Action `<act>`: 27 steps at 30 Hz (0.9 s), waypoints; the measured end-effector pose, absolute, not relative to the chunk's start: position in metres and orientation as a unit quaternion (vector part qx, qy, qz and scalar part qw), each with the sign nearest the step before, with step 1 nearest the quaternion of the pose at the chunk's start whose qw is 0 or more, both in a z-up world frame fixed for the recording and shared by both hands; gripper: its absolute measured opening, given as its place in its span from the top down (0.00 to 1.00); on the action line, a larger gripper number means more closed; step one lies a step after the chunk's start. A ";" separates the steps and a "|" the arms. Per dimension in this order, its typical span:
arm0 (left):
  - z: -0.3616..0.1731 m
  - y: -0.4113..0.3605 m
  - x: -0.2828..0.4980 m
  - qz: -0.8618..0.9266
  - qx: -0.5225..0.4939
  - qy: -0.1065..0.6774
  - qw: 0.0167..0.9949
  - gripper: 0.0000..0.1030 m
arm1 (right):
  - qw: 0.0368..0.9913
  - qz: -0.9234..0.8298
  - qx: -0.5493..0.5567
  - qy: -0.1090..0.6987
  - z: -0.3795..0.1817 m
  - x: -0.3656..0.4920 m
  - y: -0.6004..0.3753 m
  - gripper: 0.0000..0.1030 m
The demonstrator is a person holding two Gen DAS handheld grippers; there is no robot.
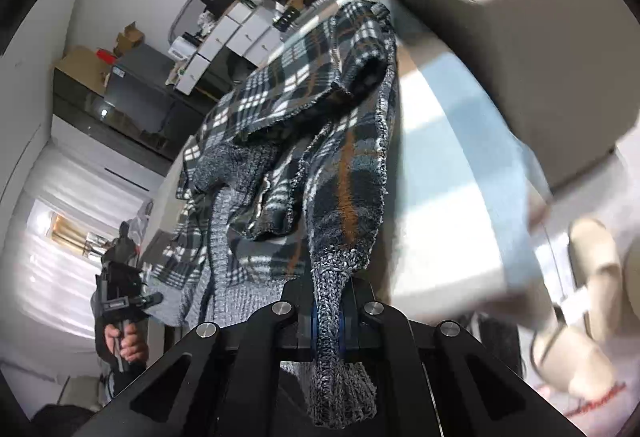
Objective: Fold large clothes
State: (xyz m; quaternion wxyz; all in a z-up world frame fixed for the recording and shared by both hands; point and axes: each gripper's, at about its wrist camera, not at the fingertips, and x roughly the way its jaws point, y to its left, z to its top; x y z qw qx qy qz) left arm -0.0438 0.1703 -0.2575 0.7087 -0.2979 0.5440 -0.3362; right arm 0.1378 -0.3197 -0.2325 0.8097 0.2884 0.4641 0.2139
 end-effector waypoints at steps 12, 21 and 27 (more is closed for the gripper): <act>-0.266 0.154 -0.016 -0.325 -0.310 0.568 0.690 0.55 | 0.780 0.240 0.291 0.500 -0.248 0.156 -0.304 0.88; -0.258 0.158 -0.034 -0.333 -0.311 0.554 0.697 0.52 | 0.792 0.234 0.268 0.497 -0.251 0.140 -0.315 0.91; -0.267 0.157 -0.030 -0.289 -0.311 0.586 0.691 0.97 | 0.798 0.236 0.298 0.468 -0.235 0.134 -0.314 0.94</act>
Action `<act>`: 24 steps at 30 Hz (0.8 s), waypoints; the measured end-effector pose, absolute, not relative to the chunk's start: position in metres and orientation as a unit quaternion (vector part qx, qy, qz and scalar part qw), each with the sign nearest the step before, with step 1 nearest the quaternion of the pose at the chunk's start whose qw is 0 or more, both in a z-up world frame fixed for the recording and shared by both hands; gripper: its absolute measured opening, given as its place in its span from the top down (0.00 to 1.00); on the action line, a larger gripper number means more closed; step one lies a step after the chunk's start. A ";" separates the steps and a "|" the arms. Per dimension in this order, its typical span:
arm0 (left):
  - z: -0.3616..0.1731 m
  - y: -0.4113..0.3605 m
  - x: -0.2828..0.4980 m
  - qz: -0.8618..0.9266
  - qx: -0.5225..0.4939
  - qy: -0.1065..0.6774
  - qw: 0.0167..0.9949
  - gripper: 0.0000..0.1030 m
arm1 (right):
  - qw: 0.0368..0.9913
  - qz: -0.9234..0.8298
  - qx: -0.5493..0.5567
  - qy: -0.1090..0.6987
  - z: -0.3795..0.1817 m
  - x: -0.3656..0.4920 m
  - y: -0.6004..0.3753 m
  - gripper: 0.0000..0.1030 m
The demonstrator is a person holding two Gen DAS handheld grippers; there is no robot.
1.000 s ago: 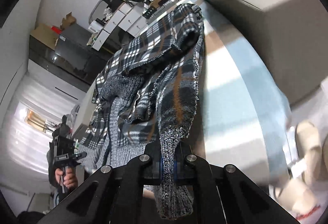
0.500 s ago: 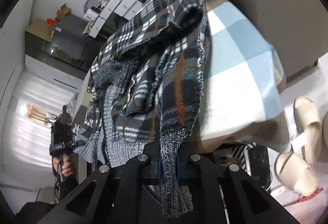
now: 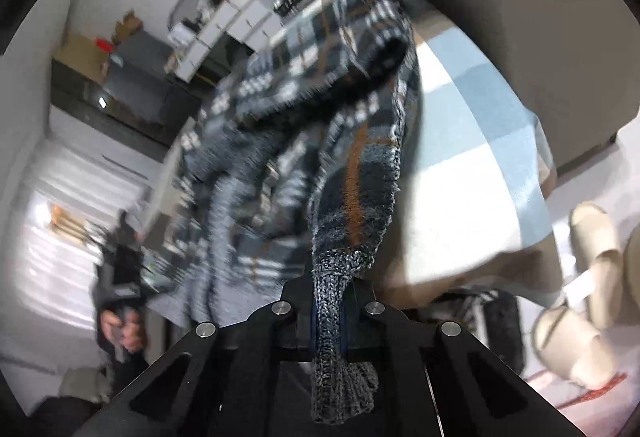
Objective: Fold large clothes
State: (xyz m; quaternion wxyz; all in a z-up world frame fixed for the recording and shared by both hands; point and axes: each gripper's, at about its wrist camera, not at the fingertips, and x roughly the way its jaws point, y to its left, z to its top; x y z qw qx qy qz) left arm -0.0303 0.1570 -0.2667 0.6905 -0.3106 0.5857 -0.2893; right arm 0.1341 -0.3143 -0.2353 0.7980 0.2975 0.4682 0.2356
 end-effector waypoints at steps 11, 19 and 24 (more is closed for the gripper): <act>-0.179 0.175 0.054 -0.323 -0.388 0.509 0.697 0.96 | 0.771 0.252 0.390 0.436 -0.163 0.219 -0.325 0.94; -0.159 0.185 0.151 -0.296 -0.428 0.516 0.680 0.96 | 0.748 0.211 0.401 0.485 -0.152 0.314 -0.315 0.94; -0.170 0.194 0.193 -0.259 -0.421 0.540 0.682 0.96 | 0.710 0.168 0.420 0.540 -0.177 0.378 -0.321 0.93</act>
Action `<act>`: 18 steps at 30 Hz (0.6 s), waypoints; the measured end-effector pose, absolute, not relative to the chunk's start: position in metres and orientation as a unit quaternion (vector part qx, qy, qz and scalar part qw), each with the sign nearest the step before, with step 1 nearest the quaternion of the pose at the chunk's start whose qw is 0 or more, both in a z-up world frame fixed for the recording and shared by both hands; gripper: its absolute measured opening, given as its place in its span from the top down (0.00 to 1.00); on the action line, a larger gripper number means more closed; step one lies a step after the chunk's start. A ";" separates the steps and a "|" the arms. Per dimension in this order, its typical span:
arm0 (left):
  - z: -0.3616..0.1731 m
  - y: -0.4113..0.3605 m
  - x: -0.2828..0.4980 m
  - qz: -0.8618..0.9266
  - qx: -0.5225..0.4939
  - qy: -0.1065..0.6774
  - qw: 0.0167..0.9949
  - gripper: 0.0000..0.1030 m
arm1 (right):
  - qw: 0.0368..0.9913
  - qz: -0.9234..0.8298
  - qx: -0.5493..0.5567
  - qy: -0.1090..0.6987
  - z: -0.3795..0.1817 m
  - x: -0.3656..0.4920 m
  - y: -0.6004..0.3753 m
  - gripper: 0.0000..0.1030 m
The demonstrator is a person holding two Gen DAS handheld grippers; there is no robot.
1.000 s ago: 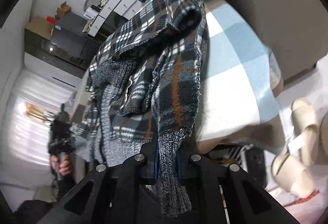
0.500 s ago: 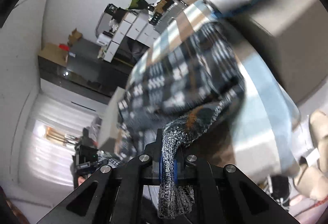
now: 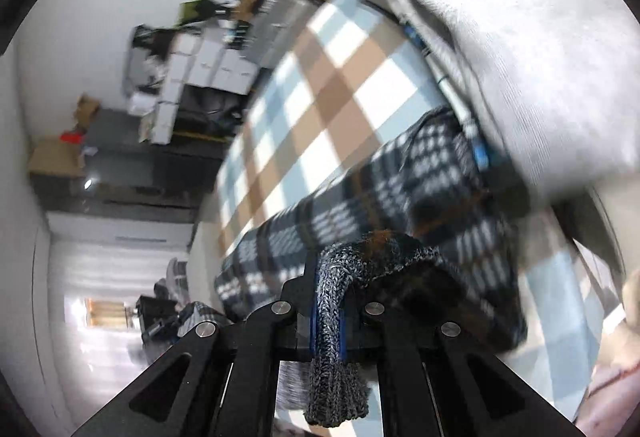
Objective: Fold large clothes
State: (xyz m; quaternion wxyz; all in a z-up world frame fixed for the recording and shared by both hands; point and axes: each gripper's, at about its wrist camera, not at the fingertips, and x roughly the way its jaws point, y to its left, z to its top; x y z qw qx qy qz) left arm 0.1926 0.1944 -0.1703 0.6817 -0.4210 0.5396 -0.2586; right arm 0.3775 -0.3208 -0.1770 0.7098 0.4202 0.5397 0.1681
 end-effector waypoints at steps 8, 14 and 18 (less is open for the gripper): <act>-0.205 0.202 0.223 -0.247 -0.451 0.590 0.623 0.93 | 0.672 0.133 0.458 0.567 -0.208 0.412 -0.338 0.82; -0.197 0.207 0.225 -0.235 -0.451 0.602 0.615 0.85 | 0.697 0.092 0.477 0.528 -0.194 0.393 -0.374 0.57; -0.187 0.213 0.231 -0.227 -0.465 0.583 0.627 0.58 | 0.780 0.119 0.399 0.466 -0.151 0.379 -0.363 0.53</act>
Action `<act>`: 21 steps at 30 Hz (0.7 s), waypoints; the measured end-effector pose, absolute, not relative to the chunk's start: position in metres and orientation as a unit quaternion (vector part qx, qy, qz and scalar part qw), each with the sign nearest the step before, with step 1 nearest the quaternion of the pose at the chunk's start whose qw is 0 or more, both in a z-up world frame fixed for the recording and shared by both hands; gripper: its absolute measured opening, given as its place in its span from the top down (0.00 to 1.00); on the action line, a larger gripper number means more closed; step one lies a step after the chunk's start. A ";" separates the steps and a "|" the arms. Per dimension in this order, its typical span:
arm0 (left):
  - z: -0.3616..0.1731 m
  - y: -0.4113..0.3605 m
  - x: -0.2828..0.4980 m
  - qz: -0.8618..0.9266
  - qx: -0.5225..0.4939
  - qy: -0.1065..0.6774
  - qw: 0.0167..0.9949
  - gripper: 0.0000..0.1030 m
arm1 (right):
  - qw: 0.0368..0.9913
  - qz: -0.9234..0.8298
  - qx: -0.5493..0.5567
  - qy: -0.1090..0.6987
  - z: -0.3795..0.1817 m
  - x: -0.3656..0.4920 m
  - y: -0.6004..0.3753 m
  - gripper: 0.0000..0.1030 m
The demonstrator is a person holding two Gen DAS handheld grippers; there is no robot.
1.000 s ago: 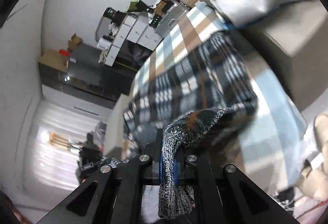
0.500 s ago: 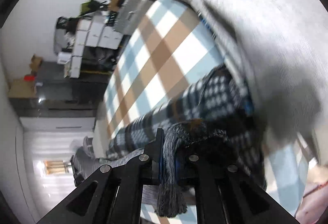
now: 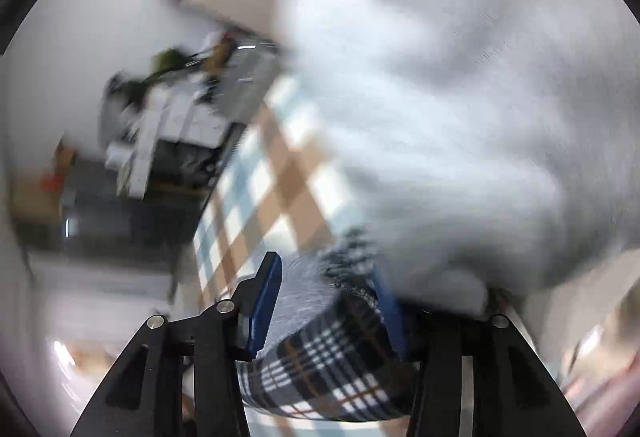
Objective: Fold large clothes
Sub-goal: 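Lay the grey knit hem over the plaid fleece and open the right gripper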
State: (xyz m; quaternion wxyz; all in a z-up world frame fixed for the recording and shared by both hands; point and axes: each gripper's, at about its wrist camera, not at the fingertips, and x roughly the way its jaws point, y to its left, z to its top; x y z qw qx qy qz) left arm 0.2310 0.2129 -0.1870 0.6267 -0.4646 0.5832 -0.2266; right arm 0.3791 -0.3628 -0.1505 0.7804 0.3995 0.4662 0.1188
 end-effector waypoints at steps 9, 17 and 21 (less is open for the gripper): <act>-0.148 0.210 0.213 -0.170 -0.416 0.545 0.707 0.35 | 0.889 0.211 0.026 0.405 -0.105 0.345 -0.211 0.23; -0.130 0.101 0.201 -0.259 -0.282 0.543 0.748 0.34 | 0.850 0.201 -0.185 0.451 -0.163 0.365 -0.128 0.20; -0.178 0.060 0.222 -0.238 -0.217 0.591 0.740 0.35 | 0.829 0.154 -0.167 0.510 -0.200 0.394 -0.148 0.21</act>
